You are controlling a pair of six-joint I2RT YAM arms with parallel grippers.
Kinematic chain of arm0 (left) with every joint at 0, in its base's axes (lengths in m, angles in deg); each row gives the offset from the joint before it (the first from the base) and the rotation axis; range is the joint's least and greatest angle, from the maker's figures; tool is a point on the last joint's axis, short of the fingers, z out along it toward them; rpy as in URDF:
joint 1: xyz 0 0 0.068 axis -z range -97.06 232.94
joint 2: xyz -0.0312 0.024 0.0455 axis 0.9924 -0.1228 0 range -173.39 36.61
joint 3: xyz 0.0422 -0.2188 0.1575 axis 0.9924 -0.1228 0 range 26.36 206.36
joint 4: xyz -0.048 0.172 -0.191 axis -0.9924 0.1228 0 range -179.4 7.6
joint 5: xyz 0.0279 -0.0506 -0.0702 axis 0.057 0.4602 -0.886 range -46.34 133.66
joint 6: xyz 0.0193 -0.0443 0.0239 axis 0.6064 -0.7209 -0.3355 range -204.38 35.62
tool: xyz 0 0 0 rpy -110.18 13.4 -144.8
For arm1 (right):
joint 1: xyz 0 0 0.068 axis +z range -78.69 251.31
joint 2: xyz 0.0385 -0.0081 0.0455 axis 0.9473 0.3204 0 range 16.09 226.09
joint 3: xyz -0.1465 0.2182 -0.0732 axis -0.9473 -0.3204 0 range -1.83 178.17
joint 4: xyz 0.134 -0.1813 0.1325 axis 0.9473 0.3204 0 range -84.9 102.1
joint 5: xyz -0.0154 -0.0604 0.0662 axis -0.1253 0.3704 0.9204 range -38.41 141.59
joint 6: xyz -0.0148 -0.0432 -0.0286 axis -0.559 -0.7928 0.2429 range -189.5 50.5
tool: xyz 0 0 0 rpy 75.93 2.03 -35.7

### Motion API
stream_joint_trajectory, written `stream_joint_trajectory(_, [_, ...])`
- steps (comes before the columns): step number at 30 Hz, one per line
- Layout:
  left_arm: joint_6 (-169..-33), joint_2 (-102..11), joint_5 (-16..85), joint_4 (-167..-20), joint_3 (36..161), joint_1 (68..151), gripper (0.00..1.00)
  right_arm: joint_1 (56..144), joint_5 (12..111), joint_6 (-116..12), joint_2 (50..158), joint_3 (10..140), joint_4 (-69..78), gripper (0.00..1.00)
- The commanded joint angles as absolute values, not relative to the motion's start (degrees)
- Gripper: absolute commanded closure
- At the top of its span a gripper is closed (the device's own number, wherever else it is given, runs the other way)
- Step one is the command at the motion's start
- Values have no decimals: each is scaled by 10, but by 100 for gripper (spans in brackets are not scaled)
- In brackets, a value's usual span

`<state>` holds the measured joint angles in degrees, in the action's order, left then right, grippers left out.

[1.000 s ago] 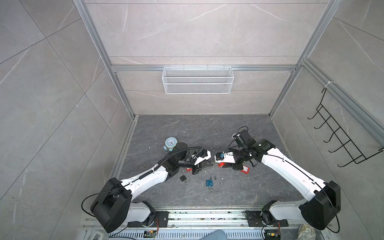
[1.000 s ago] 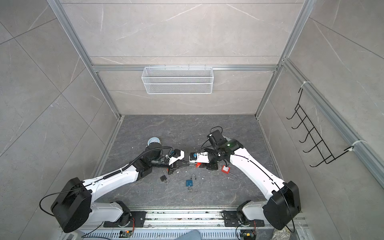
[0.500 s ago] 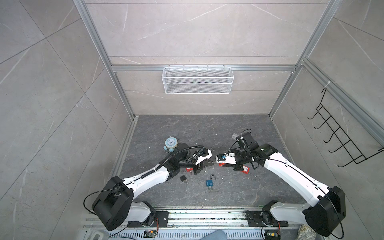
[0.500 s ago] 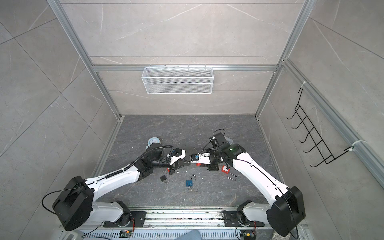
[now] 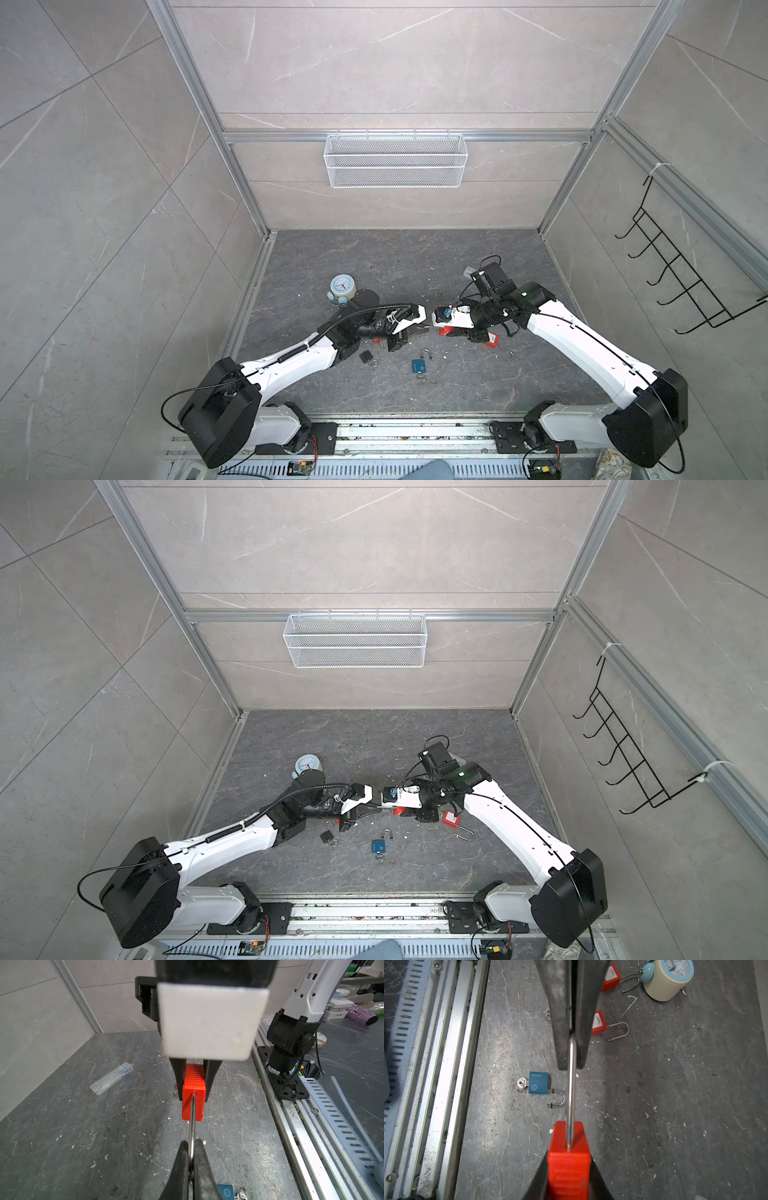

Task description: Lock with the key

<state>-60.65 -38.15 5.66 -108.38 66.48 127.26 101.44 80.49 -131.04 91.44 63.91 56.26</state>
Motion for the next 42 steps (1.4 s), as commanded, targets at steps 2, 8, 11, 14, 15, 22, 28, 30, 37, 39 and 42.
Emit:
stream_joint_trajectory(2, [-579,-382,85,-1139,666,1296,100,1040,952,-1315,931,691,546,90])
stream_joint_trajectory(8, [-603,-388,86,-1157,658,1300,100,1041,957,-1316,948,707,539,91])
stream_joint_trajectory(11, [-629,-399,80,-1173,656,1300,100,1041,954,-1304,946,700,507,92])
stream_joint_trajectory(14, [-655,-423,69,-1204,653,1300,100,1044,964,-1288,945,695,476,92])
stream_joint_trajectory(15, [-663,-428,68,-1214,652,1298,100,1044,963,-1285,945,693,471,90])
stream_joint_trajectory(22, [-714,-401,32,-1254,627,1241,100,1040,883,-1284,925,688,498,59])
stream_joint_trajectory(28, [-716,-367,-13,-1226,625,1199,100,1006,877,-1249,886,697,534,40])
stream_joint_trajectory(30, [-718,-363,-29,-1224,626,1190,100,1001,871,-1249,877,703,559,39])
stream_joint_trajectory(37, [-694,-350,-77,-1161,650,1185,100,940,840,-1251,889,739,674,44])
stream_joint_trajectory(39, [-694,-345,-84,-1158,650,1185,100,935,817,-1252,899,743,688,46])
stream_joint_trajectory(42, [-694,-343,-88,-1157,650,1185,100,935,836,-1254,920,756,707,49])
